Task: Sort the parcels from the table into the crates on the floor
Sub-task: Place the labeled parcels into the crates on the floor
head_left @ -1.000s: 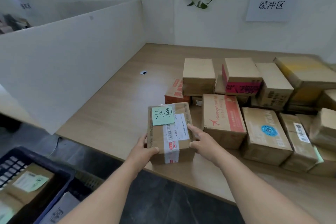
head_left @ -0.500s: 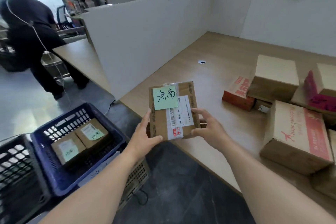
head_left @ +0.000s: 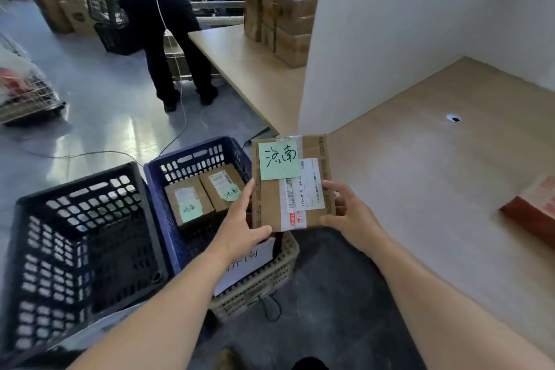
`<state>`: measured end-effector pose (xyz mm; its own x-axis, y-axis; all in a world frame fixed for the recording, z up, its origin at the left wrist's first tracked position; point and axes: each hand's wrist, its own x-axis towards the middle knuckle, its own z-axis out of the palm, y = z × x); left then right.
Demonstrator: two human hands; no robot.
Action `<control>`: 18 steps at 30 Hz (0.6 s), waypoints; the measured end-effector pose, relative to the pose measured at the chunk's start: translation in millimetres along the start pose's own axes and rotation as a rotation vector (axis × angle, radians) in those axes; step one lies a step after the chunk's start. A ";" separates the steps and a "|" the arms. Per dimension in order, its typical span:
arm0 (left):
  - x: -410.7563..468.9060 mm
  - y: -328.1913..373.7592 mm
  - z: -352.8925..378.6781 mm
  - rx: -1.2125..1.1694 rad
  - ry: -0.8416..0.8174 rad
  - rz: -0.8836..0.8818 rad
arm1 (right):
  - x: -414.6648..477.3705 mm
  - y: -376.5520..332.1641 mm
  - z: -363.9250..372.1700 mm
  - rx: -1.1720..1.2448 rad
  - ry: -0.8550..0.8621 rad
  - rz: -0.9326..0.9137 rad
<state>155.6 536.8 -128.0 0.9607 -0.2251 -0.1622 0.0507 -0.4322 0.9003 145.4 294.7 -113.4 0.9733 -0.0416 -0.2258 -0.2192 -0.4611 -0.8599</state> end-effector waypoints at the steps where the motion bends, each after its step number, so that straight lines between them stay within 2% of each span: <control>1: 2.7 -8.6 -11.8 -0.007 0.014 -0.016 | 10.1 -5.9 12.5 -0.019 -0.020 -0.003; 11: 20.6 -90.7 -99.5 -0.061 0.125 -0.194 | 98.4 -33.0 131.7 -0.134 -0.198 0.014; 18: 31.3 -137.9 -98.9 -0.106 0.157 -0.362 | 144.0 -11.8 176.8 -0.206 -0.358 0.064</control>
<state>205.7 675.7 -217.3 0.9053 0.0642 -0.4199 0.4130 -0.3646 0.8346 276.0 450.8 -216.7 0.8650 0.2177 -0.4521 -0.2253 -0.6367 -0.7375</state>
